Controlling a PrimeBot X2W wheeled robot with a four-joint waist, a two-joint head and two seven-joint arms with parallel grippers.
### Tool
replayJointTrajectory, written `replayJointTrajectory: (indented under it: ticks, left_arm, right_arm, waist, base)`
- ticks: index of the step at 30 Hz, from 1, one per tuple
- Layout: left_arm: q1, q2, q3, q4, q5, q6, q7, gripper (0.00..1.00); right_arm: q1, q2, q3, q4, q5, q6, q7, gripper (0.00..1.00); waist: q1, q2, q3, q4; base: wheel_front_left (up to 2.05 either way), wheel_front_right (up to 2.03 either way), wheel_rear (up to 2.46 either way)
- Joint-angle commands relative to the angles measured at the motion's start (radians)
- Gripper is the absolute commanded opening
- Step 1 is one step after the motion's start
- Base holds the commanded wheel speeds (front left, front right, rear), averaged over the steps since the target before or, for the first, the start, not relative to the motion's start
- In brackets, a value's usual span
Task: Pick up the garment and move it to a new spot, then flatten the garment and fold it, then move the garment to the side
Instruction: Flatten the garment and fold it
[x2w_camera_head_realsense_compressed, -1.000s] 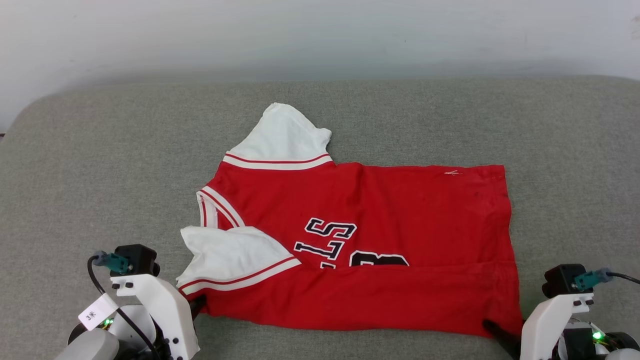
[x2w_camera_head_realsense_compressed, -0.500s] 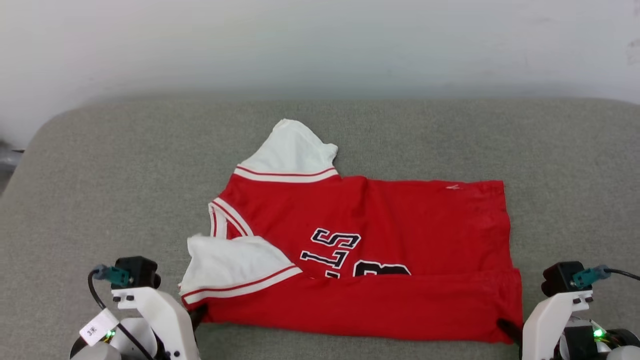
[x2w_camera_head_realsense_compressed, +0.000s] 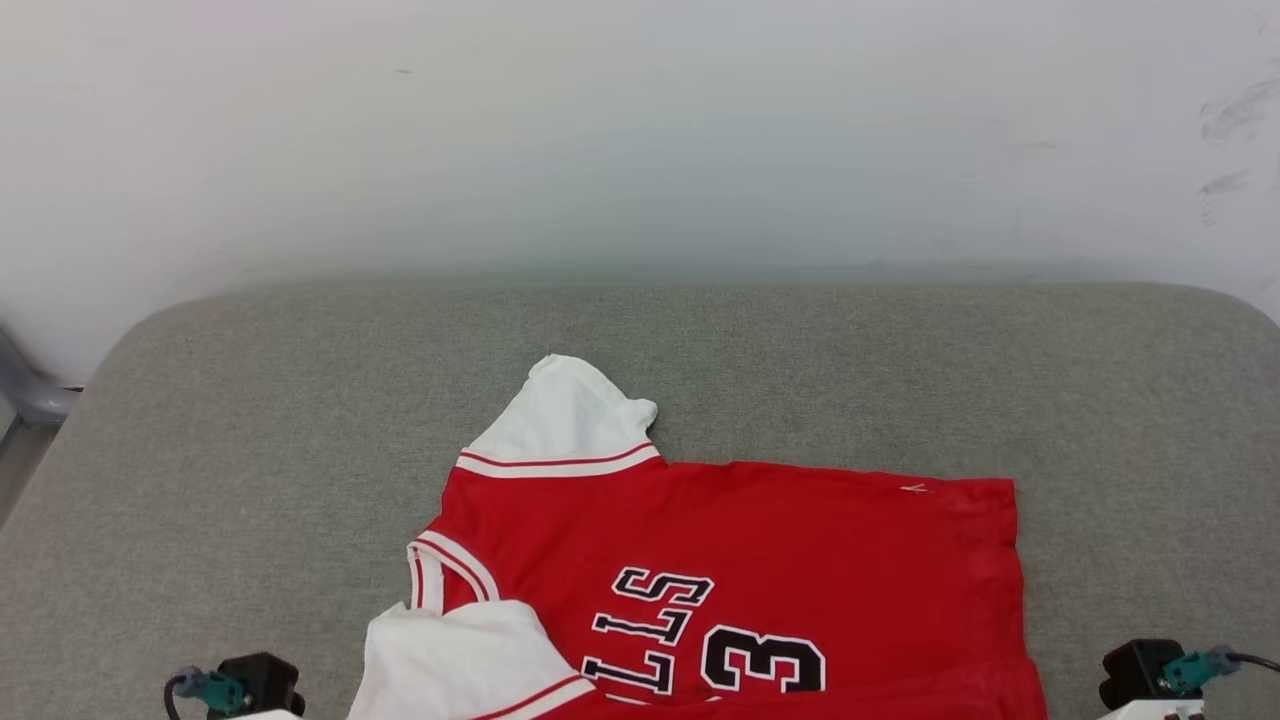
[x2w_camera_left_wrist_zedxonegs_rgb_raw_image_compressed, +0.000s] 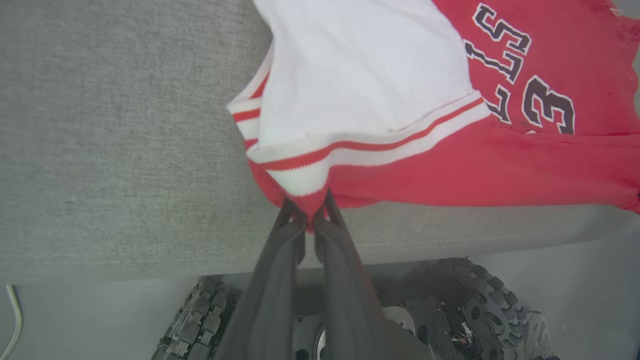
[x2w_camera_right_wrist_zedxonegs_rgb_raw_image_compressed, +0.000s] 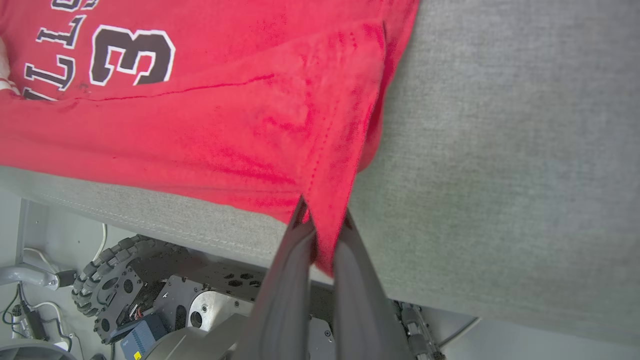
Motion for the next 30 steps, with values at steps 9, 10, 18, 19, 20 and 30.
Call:
replayJointTrajectory:
  ticks: [9, 10, 18, 19, 20, 30]
  left_arm:
    - [0.018, -0.08, -0.016, 0.11, -0.028, -0.026, -0.031, 1.0]
    - [0.009, -0.088, -0.015, 0.122, -0.024, -0.031, -0.039, 1.0]
    - [-0.066, -0.087, 0.021, 0.146, 0.057, -0.022, -0.158, 1.0]
    - [-0.079, -0.084, 0.025, 0.146, 0.078, -0.014, -0.183, 1.0]
    - [-0.088, -0.093, 0.025, 0.14, 0.089, -0.009, -0.2, 1.0]
    - [-0.251, -0.126, 0.043, 0.141, 0.229, -0.04, -0.383, 1.0]
  right_arm:
    - [0.056, 0.067, -0.032, 0.052, -0.013, -0.001, -0.078, 1.0]
    - [0.055, 0.067, -0.029, 0.055, -0.018, -0.001, -0.101, 1.0]
    - [0.016, 0.075, -0.022, -0.021, -0.068, -0.001, -0.394, 1.0]
    - [0.009, 0.077, -0.023, -0.034, -0.083, -0.001, -0.431, 1.0]
    - [0.003, 0.083, -0.027, -0.047, -0.096, -0.001, -0.466, 1.0]
    - [-0.065, 0.14, -0.078, -0.203, -0.235, -0.001, -0.651, 1.0]
  waist:
    - [0.0001, 0.0, 0.006, -0.003]
    - [0.0001, 0.0, 0.007, -0.003]
    - [0.0001, 0.0, 0.007, -0.014]
    - [0.0001, 0.0, 0.006, -0.015]
    - [0.0001, 0.0, 0.006, -0.018]
    - [0.0001, 0.0, 0.059, -0.049]
  base:
    - [0.0, 0.0, 0.0]
    - [0.0, 0.0, 0.0]
    - [0.0, 0.0, 0.0]
    - [0.0, 0.0, 0.0]
    - [0.0, 0.0, 0.0]
    - [0.0, 0.0, 0.0]
